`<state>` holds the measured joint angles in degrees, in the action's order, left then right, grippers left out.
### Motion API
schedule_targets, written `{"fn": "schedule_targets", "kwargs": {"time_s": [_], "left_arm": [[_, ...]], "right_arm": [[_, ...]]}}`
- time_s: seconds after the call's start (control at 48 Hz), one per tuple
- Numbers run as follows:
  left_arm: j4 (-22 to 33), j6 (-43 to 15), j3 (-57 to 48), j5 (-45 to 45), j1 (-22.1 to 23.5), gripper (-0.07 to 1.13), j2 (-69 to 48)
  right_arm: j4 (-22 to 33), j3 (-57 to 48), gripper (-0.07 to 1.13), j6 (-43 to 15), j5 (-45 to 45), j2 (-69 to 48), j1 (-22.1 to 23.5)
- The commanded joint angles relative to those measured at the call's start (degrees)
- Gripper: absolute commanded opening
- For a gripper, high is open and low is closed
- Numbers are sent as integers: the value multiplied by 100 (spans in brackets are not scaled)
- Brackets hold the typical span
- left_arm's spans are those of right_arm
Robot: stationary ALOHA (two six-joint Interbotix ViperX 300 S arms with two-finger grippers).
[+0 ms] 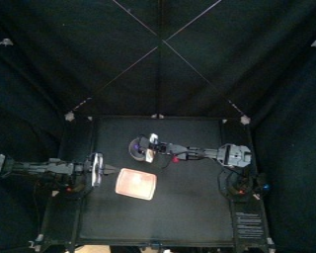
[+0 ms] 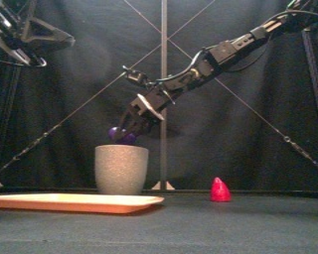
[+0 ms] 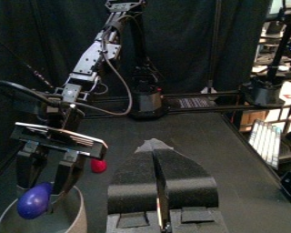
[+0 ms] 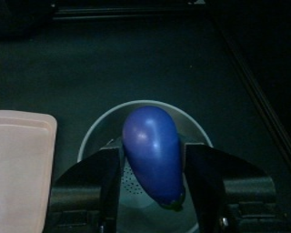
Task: Pick the eggplant then place it in the grey bowl
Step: Drop eggplant in the grey bowl and return to neutral
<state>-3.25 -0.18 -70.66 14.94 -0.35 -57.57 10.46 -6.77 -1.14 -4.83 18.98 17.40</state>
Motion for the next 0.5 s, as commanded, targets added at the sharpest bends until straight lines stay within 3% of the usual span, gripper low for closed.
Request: {"fn": "schedule_targets", "kwargs": {"time_s": [0.021, 0.167, 0.5], "left_arm": [[-9, -9, 70, 26, 0, -2, 18], [-18, -9, 70, 26, 0, -2, 26], [-18, -9, 62, 26, 0, -2, 18]], "right_arm": [[-44, 167, 80, -26, -53, -141, 26], [-18, 176, 94, -9, -62, -193, -9], [-290, -97, 95, -26, 185, -1292, 26]]}}
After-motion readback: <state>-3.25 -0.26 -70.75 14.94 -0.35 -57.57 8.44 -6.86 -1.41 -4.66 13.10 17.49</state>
